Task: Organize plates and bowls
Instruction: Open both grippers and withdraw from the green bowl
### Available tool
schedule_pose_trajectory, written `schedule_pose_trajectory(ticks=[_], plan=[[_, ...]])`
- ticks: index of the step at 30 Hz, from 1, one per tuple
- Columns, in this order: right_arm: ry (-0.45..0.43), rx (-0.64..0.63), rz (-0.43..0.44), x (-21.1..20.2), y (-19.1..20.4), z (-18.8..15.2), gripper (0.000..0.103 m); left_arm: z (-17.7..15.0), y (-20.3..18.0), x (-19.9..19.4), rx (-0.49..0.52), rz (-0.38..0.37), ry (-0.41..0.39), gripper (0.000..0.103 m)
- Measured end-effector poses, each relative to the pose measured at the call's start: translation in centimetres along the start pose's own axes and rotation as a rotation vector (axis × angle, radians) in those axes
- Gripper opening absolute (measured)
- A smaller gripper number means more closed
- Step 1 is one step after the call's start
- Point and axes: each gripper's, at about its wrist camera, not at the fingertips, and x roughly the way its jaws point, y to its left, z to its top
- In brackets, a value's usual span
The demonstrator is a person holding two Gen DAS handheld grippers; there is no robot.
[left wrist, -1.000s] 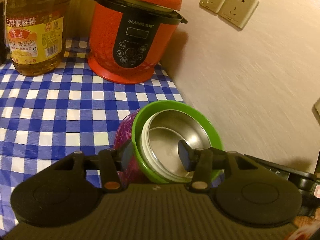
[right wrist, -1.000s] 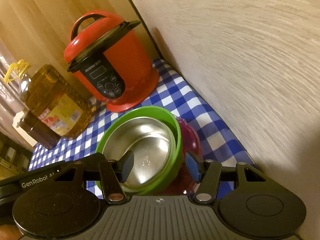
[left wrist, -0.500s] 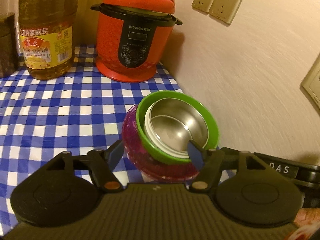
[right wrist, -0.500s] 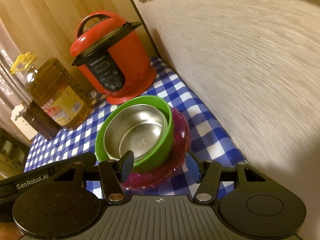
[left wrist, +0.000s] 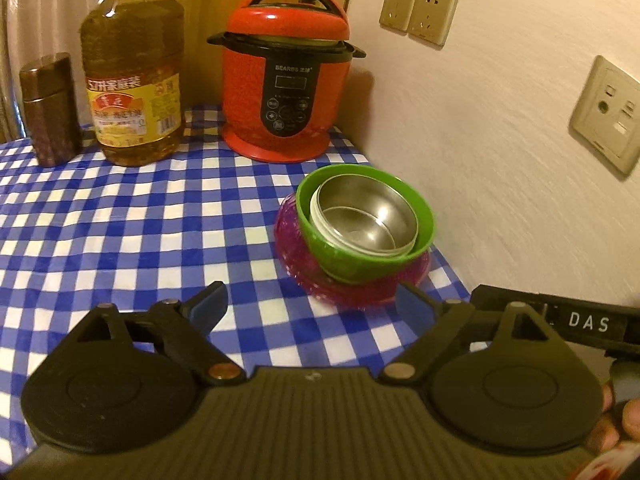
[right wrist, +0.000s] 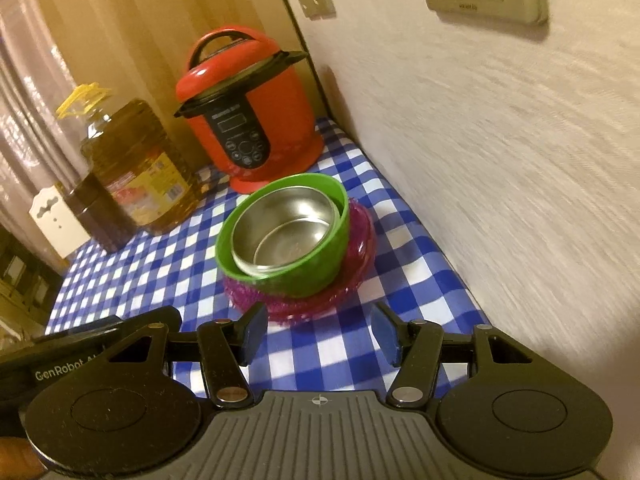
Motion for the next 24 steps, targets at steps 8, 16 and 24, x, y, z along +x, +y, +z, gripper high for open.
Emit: schedule_pose_trajectory(ticks=[8, 16, 24], plan=[[-0.033, -0.084, -0.010, -3.7, 1.3, -2.2, 0.058, -2.0, 0.4, -3.6, 0.010, 0.031, -0.005, 0.091], [-0.066, -0.158, -0.026, -6.8, 2.3, -4.1, 0.058, -4.1, 0.3, -6.9, 0.016, 0.025, -0.005, 0.091], [-0.073, -0.208, -0.030, -9.4, 3.4, -6.6, 0.058, -6.6, 0.6, -10.1, -0.001, 0.011, -0.011, 0.091]])
